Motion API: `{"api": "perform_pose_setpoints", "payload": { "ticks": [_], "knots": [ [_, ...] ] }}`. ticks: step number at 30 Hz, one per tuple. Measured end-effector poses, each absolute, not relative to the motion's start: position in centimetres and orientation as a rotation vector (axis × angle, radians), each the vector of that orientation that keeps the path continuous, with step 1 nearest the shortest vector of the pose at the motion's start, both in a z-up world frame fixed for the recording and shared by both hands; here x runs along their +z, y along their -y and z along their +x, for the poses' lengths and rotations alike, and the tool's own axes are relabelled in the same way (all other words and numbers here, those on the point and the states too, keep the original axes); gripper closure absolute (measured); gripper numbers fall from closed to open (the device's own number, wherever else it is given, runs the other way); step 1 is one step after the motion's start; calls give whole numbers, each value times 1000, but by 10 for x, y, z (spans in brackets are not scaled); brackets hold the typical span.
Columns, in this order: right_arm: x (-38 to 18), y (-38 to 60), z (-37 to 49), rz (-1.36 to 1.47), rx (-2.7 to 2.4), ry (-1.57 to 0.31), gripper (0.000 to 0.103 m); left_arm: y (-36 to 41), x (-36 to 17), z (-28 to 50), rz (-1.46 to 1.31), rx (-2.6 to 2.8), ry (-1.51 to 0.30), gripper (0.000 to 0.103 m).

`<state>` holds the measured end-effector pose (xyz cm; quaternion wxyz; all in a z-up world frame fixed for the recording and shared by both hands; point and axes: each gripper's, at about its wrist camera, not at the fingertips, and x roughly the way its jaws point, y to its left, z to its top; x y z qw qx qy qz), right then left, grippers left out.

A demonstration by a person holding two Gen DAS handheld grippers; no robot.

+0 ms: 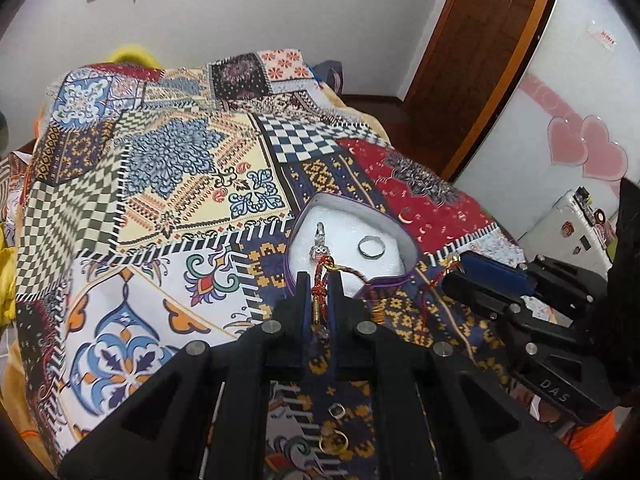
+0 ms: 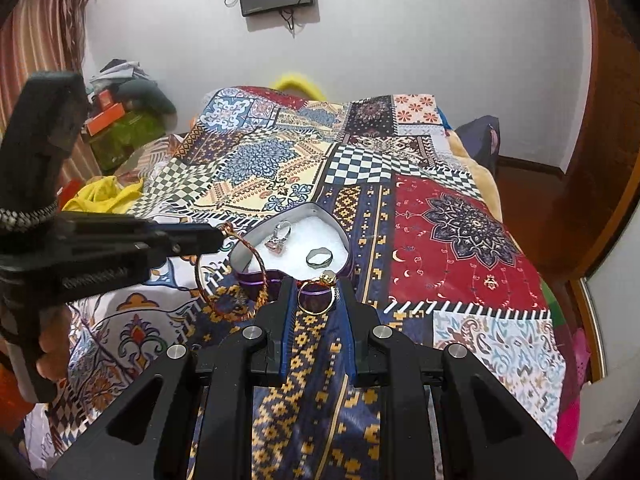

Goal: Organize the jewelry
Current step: 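Carry the bracelet and gold ring into the tin and open both grippers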

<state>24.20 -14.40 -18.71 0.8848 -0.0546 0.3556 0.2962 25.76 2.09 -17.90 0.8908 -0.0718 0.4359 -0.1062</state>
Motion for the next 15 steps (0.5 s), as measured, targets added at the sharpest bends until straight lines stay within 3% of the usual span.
{"api": "perform_pose_setpoints", "payload": {
  "ticks": [15],
  "knots": [
    [-192, 126, 271, -139, 638, -748, 85, -20, -176, 299, -152, -246, -882, 97]
  ]
}}
